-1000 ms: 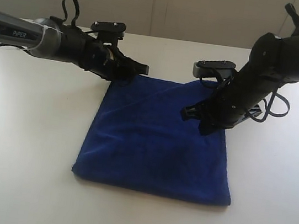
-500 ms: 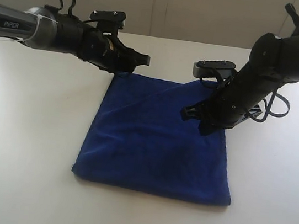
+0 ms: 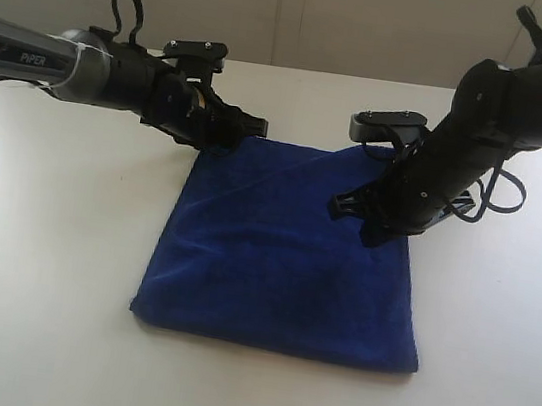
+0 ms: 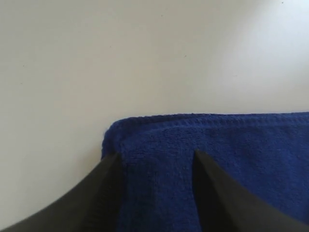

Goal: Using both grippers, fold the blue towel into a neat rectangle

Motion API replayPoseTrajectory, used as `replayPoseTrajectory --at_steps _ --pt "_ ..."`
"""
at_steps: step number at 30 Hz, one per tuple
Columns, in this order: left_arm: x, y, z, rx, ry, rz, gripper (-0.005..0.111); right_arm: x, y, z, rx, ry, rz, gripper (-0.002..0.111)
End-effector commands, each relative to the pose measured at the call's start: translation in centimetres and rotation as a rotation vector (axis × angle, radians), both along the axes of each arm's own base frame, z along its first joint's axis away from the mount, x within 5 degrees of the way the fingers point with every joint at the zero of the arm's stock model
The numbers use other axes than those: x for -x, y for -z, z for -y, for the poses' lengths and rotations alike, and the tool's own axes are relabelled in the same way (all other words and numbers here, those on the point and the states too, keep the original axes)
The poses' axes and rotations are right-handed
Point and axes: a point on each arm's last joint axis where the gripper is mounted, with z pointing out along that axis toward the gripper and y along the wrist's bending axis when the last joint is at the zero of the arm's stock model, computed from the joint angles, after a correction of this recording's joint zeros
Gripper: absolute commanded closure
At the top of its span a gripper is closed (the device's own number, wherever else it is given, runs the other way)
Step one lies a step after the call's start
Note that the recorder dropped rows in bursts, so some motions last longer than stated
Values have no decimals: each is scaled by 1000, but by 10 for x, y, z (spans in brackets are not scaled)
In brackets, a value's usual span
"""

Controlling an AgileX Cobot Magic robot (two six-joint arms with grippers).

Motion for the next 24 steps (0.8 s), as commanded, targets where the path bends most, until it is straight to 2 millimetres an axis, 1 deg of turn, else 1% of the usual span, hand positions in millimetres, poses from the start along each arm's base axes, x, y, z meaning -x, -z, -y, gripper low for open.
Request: replayPoseTrajectory --at_steps 1,6,8,13,15,20,24 --pt "-1 2 0 1 -2 -2 56 1 -5 0 0 1 10 108" --pt "-1 7 0 -3 -6 -16 57 1 -5 0 0 1 10 108" --pt "-1 6 0 -3 -6 -15 63 1 -5 0 0 1 10 108" --pt "0 7 -1 -7 -6 -22 96 1 -5 0 0 1 10 108" --pt "-1 7 0 -4 -6 -17 107 1 -5 0 0 1 10 108" --pt "-1 6 0 -1 -4 -9 107 1 -5 0 0 1 10 108" --pt "-1 -7 0 17 -4 23 107 1 -5 0 0 1 10 108"
